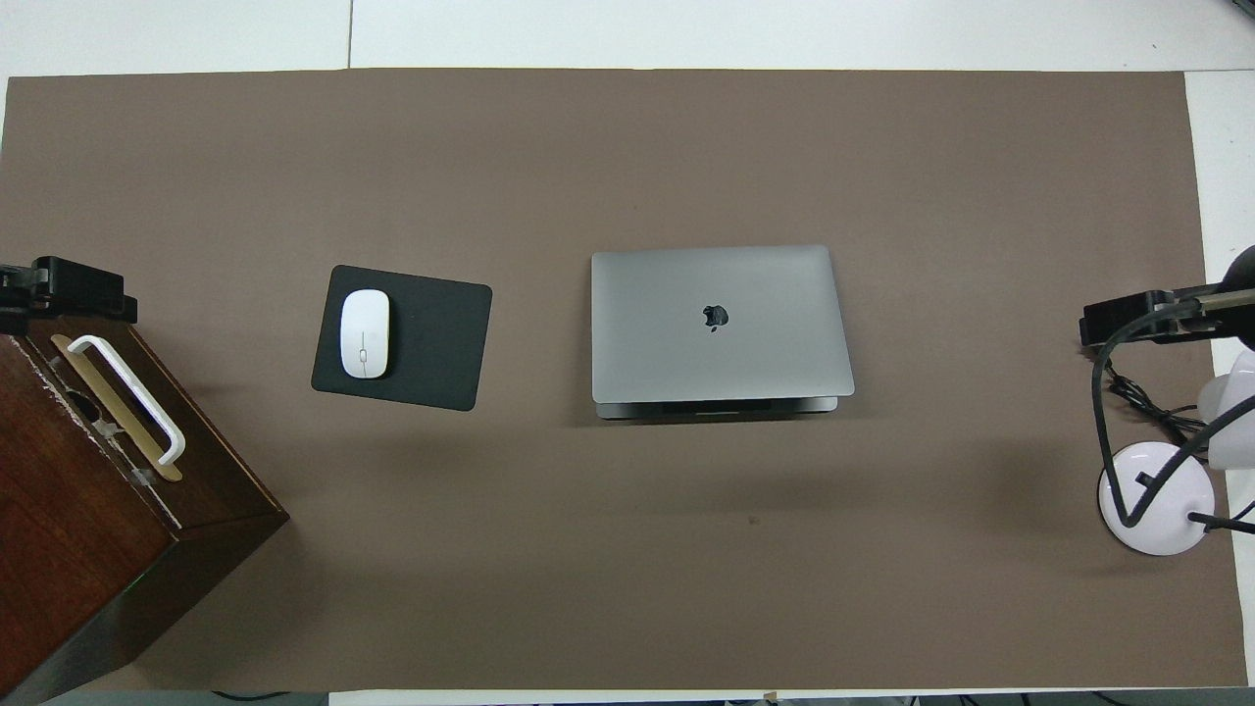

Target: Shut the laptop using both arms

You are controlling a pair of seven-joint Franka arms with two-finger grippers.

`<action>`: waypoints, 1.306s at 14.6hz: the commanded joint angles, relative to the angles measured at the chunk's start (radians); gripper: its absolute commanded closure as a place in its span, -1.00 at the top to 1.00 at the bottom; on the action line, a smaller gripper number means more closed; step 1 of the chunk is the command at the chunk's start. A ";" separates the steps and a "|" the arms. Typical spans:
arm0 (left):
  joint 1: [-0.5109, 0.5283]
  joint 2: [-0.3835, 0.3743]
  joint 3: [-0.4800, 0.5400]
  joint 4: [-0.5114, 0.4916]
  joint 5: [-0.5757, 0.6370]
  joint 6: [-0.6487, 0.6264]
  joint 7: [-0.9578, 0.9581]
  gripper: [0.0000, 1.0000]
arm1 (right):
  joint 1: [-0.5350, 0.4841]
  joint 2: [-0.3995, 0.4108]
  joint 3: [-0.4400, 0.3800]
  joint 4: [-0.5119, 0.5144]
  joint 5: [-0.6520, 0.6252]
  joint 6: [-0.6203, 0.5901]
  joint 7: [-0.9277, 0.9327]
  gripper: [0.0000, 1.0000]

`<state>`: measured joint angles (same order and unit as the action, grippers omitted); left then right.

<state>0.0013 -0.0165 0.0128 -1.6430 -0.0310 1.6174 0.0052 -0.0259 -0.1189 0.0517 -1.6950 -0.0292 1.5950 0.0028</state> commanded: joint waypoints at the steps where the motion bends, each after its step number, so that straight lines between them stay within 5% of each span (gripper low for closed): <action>1: 0.000 -0.003 -0.002 -0.026 -0.006 0.080 0.030 1.00 | -0.020 -0.022 0.005 -0.022 0.017 -0.006 -0.030 1.00; 19: -0.003 0.003 -0.008 0.025 -0.003 -0.007 -0.007 1.00 | -0.048 -0.022 0.004 -0.020 0.015 -0.010 -0.075 1.00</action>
<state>0.0010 -0.0129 0.0057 -1.6322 -0.0310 1.6266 0.0130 -0.0391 -0.1208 0.0515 -1.6958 -0.0292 1.5941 -0.0217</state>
